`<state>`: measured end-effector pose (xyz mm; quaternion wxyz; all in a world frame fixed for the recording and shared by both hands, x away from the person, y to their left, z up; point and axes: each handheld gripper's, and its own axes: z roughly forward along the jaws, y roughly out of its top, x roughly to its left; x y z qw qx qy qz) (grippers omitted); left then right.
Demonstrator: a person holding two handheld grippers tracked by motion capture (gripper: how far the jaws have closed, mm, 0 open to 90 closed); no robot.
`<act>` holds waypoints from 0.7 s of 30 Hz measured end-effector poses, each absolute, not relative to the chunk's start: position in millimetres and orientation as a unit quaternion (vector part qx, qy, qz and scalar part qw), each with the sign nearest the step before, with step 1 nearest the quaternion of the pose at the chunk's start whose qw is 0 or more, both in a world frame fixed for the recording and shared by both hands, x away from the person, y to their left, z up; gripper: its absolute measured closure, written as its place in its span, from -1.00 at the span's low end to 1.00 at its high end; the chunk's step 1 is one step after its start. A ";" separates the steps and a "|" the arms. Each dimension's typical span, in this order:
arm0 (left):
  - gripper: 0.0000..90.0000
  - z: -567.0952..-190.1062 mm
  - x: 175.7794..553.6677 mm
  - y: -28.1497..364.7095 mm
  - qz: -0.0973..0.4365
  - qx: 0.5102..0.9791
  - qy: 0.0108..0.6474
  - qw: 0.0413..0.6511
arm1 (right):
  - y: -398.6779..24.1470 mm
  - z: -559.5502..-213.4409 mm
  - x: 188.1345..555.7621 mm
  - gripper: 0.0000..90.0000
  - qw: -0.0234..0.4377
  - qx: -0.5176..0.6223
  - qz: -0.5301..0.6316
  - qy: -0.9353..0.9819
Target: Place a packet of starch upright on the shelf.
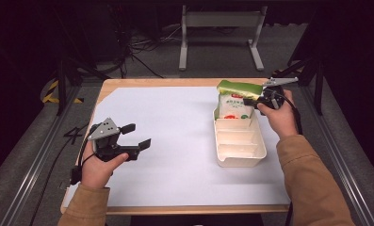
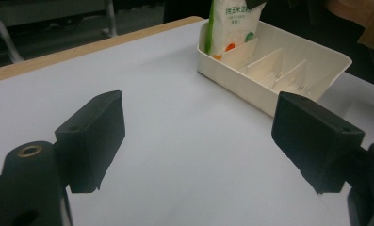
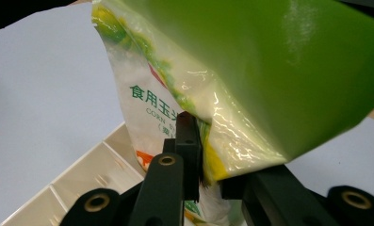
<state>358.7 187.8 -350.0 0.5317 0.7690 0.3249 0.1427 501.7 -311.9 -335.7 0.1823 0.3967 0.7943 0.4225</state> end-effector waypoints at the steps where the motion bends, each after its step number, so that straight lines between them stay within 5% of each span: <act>1: -0.58 -350.8 359.1 187.9 0.142 0.768 0.326 0.532 | -311.1 -335.2 501.2 0.76 0.185 0.395 0.421 0.795; 8: -0.61 -351.8 359.1 190.5 0.145 0.767 0.329 0.532 | -311.0 -332.4 497.7 0.45 0.193 0.391 0.434 0.788; 13: -0.64 -349.6 357.2 192.5 0.140 0.762 0.326 0.542 | -316.2 -326.3 492.1 -0.01 0.196 0.395 0.460 0.771; 21: -0.68 -347.5 356.2 193.2 0.152 0.764 0.324 0.536 | -322.8 -314.8 481.3 -0.15 0.205 0.390 0.470 0.765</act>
